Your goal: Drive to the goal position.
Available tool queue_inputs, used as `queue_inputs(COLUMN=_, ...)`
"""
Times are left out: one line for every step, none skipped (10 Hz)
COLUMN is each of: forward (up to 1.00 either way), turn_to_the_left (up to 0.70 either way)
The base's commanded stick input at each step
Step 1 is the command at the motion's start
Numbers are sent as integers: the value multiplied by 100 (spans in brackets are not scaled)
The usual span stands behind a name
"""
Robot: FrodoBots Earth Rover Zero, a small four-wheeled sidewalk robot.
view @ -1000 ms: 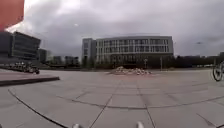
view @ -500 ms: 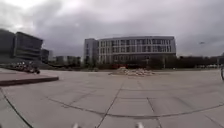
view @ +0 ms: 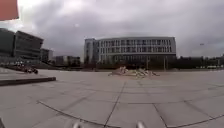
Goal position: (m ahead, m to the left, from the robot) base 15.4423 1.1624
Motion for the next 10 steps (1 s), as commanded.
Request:
queue_inputs(forward=45, turn_to_the_left=0)
queue_inputs(forward=45, turn_to_the_left=0)
queue_inputs(forward=45, turn_to_the_left=0)
queue_inputs(forward=45, turn_to_the_left=13)
queue_inputs(forward=45, turn_to_the_left=27)
queue_inputs(forward=45, turn_to_the_left=27)
queue_inputs(forward=45, turn_to_the_left=27)
queue_inputs(forward=45, turn_to_the_left=27)
queue_inputs(forward=45, turn_to_the_left=27)
queue_inputs(forward=45, turn_to_the_left=27)
